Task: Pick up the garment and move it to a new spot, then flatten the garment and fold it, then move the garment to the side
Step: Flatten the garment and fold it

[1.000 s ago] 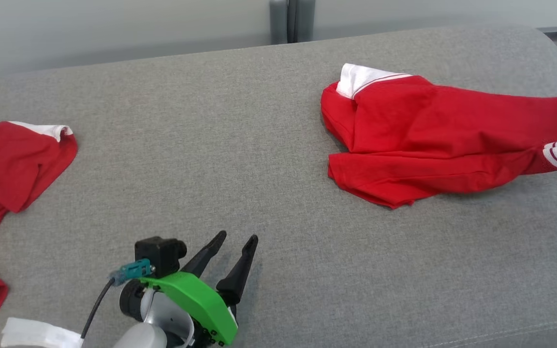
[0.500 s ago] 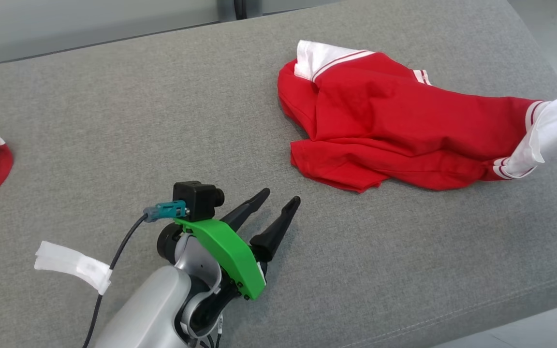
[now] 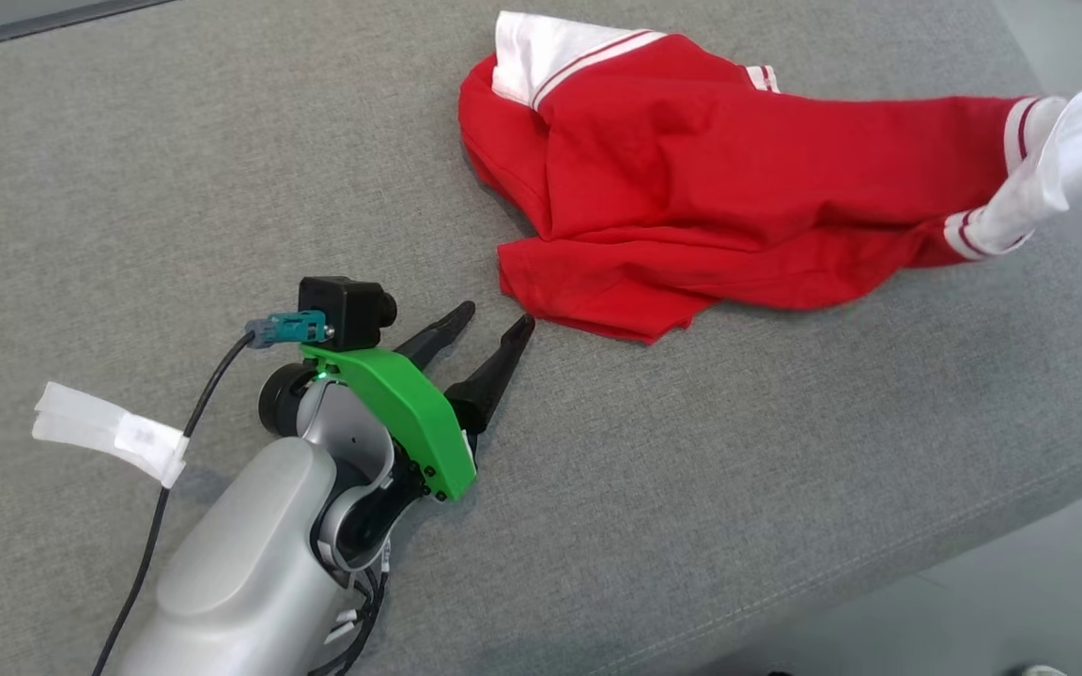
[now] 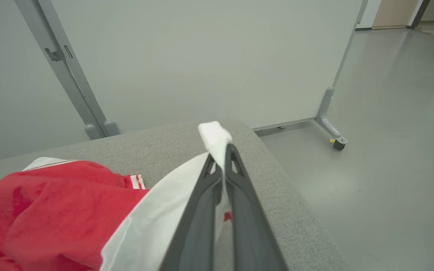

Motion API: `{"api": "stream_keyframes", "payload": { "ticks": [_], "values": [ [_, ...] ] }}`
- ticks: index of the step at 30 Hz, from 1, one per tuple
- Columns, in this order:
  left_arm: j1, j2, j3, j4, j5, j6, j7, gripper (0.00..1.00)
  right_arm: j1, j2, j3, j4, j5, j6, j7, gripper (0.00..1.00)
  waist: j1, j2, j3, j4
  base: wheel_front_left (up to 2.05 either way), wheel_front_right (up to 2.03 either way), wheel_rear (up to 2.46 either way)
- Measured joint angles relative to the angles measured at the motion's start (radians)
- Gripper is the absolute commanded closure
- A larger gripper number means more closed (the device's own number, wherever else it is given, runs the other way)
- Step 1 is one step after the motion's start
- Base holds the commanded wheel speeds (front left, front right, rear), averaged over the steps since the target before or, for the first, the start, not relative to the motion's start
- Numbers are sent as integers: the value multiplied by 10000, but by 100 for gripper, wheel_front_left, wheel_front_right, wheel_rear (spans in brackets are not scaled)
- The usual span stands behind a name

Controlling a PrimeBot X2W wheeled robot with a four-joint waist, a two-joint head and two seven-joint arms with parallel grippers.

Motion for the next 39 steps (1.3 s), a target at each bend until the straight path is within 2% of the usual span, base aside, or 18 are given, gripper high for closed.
{"api": "stream_keyframes", "payload": {
  "ticks": [8, 18, 28, 39],
  "values": [
    [-750, -148, -416, 514, 84, -178, -15, 0, -1046, -433, -242, 520, -499, -209, -121, 100, 0, 0, 628, -287, 0, 0, 0],
    [-1140, -428, -876, 941, 2, -313, -211, 0, -1526, -614, -274, 1465, -884, -401, -119, 100, 0, 0, 784, 133, 0, 0, 0],
    [-1148, -499, -1402, 1030, -462, -341, -470, 0, -1976, -416, -73, 1929, -1060, -470, -123, 100, 0, 0, 686, 318, 0, 0, 0],
    [-1381, -495, -1875, 1384, -593, -339, -909, 0, -2339, -173, 232, 2268, -1160, -378, -217, 100, 0, 0, 666, 34, 0, 0, 0]
  ]
}}
